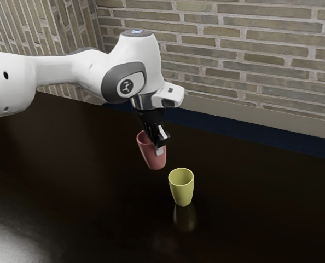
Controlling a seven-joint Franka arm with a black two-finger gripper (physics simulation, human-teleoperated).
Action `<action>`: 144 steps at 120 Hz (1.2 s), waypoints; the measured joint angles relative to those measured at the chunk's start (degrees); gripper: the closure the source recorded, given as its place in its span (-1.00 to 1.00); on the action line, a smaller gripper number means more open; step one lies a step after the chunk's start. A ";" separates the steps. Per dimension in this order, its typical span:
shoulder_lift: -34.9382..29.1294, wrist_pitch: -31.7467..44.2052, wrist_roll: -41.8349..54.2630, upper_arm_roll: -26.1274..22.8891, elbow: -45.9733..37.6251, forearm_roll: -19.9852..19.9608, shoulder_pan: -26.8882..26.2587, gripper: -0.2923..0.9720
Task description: Place the left cup onto the right cup
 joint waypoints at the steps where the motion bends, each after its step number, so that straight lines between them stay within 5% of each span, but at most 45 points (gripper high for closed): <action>1: 0.10 0.00 -0.04 -0.06 0.16 0.01 -0.05 0.70; 144: 7.28 5.55 -3.74 -0.76 4.08 2.37 -4.31 0.70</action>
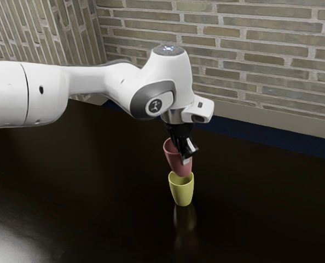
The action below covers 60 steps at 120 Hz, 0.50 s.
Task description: Place the left cup onto the right cup
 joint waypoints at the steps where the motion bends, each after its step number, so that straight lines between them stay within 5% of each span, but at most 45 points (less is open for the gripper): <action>1: 0.01 0.01 -0.01 0.00 -0.02 -0.01 0.00 0.70; 60: 1.48 0.14 -0.48 0.17 -0.13 0.08 0.00 0.70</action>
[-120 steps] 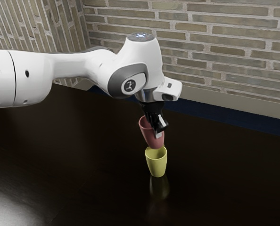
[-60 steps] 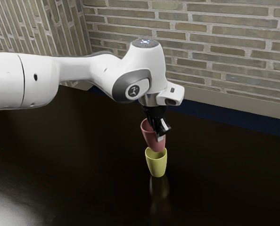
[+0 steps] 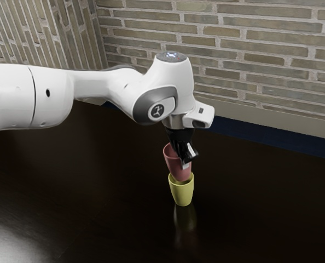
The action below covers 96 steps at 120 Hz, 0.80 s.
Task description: Place the left cup onto the right cup
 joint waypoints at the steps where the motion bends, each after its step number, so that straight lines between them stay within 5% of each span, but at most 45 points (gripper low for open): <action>1: 0.01 0.00 -0.01 0.00 0.00 0.00 0.00 0.70; 72: 1.51 0.02 -0.22 0.09 -0.16 0.06 0.00 0.69; 96: 1.77 -0.01 0.17 0.28 -0.11 -0.33 0.05 0.14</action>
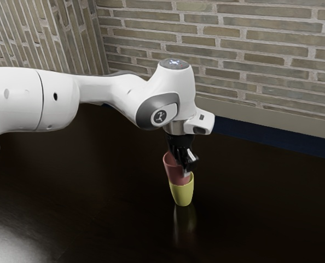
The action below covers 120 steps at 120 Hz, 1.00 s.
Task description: Place the left cup onto the right cup
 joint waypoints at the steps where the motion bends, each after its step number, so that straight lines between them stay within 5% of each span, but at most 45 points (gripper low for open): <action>1: 0.01 0.00 0.02 0.01 0.00 0.00 0.01 0.11; 40: -0.39 0.02 0.53 0.08 0.03 -0.07 -0.01 -0.40; 120: -8.89 -3.92 0.98 0.89 -1.09 -0.61 0.38 -0.53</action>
